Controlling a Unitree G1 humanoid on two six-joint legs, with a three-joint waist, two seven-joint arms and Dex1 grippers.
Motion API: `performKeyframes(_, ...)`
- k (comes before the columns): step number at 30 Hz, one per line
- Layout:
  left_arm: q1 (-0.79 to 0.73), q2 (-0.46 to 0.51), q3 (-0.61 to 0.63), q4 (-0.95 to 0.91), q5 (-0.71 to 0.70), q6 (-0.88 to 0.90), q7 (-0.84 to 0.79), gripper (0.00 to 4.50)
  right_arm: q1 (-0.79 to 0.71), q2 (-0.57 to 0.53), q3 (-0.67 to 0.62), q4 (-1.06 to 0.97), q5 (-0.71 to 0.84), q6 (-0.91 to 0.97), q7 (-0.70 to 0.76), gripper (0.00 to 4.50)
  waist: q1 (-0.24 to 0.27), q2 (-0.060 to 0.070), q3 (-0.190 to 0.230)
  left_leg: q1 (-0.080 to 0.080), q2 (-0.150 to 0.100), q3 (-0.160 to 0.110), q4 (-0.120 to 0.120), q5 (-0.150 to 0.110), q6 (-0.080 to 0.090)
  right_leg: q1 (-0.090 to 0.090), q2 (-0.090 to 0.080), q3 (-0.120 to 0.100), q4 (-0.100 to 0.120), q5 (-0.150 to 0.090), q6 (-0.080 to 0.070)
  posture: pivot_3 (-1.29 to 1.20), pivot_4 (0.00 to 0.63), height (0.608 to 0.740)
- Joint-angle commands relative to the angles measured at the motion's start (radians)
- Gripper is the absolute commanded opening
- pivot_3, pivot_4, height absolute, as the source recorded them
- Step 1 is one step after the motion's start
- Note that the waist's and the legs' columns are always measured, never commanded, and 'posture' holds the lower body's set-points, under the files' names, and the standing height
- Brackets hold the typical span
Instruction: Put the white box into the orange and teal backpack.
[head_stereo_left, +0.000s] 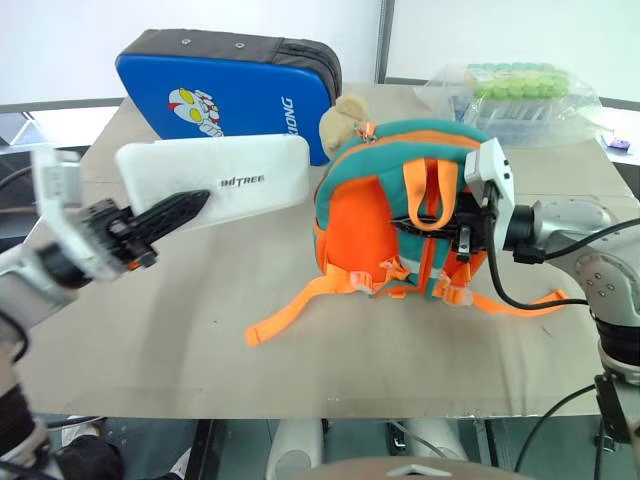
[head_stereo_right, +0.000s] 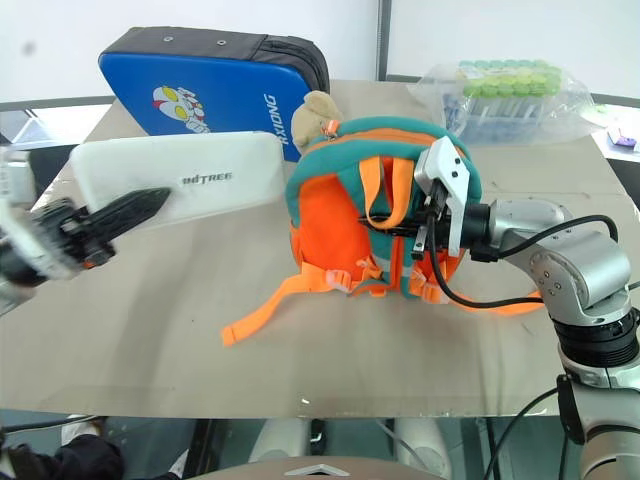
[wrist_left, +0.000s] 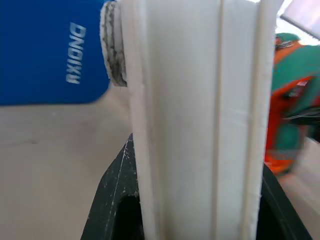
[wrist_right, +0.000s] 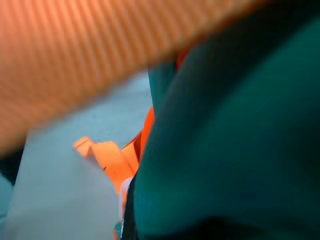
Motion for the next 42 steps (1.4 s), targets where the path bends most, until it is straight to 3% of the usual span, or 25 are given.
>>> performKeyframes(1,0.031,0.055,0.094,0.011,-0.053,0.002,-0.106,1.09,0.013,-0.035,-0.04,-0.017,0.026,-0.014,0.042,0.06,0.001,0.0,0.0,0.001,0.0,0.0,0.0,0.0,0.0,0.0,0.0,0.0,0.0,0.0,-0.001,0.0,0.15,0.74)
performKeyframes(8,-0.069,0.068,-0.085,-0.013,0.068,-0.18,-0.185,1.09,0.043,-0.091,-0.098,-0.035,0.115,0.006,0.092,0.06,0.012,-0.001,-0.001,0.0,-0.001,0.001,0.001,0.0,0.0,0.001,-0.001,0.0,-0.001,0.0,-0.001,0.0,0.15,0.74)
performKeyframes(14,-0.165,0.112,-0.273,0.025,0.199,-0.325,-0.353,1.09,0.022,-0.131,-0.124,-0.021,0.151,0.03,0.08,0.06,0.01,-0.001,0.0,-0.001,0.0,0.001,0.001,0.0,0.0,0.0,0.0,0.001,-0.001,0.0,-0.001,0.0,0.15,0.74)
performKeyframes(26,-0.272,0.158,-0.45,0.054,0.205,-0.308,-0.535,1.09,0.008,-0.15,-0.128,-0.021,0.168,0.069,0.067,0.06,0.003,-0.001,0.0,-0.001,0.0,0.001,0.001,0.0,0.0,0.0,0.001,0.001,0.0,0.001,0.002,0.0,0.15,0.74)
performKeyframes(30,-0.305,0.143,-0.505,0.07,0.269,-0.362,-0.557,1.09,0.005,-0.165,-0.13,-0.019,0.176,0.069,0.077,0.06,0.003,-0.001,0.0,-0.001,0.0,0.001,0.001,0.0,0.0,0.0,0.001,0.001,0.0,0.001,0.002,0.0,0.15,0.74)
performKeyframes(32,-0.325,0.113,-0.558,0.047,0.333,-0.411,-0.527,1.09,0.001,-0.17,-0.129,-0.022,0.181,0.073,0.077,0.06,0.004,-0.001,0.0,-0.001,0.0,0.001,0.001,0.0,0.0,0.0,0.001,0.001,0.0,0.001,0.002,0.0,0.15,0.74)
performKeyframes(35,-0.379,0.04,-0.637,0.026,0.46,-0.456,-0.348,1.09,-0.003,-0.168,-0.132,-0.041,0.2,0.084,0.066,0.06,0.01,-0.001,0.0,-0.001,0.0,0.001,0.002,0.0,0.0,0.001,0.001,0.001,0.0,0.002,0.003,0.0,0.15,0.74)
performKeyframes(42,-0.431,-0.074,-0.757,-0.105,0.517,-0.432,-0.194,1.09,0.011,-0.152,-0.129,-0.078,0.217,0.064,0.043,0.06,0.01,-0.001,0.0,-0.002,0.0,0.0,0.004,0.0,0.0,0.001,0.002,0.002,0.0,0.002,0.004,0.0,0.15,0.74)
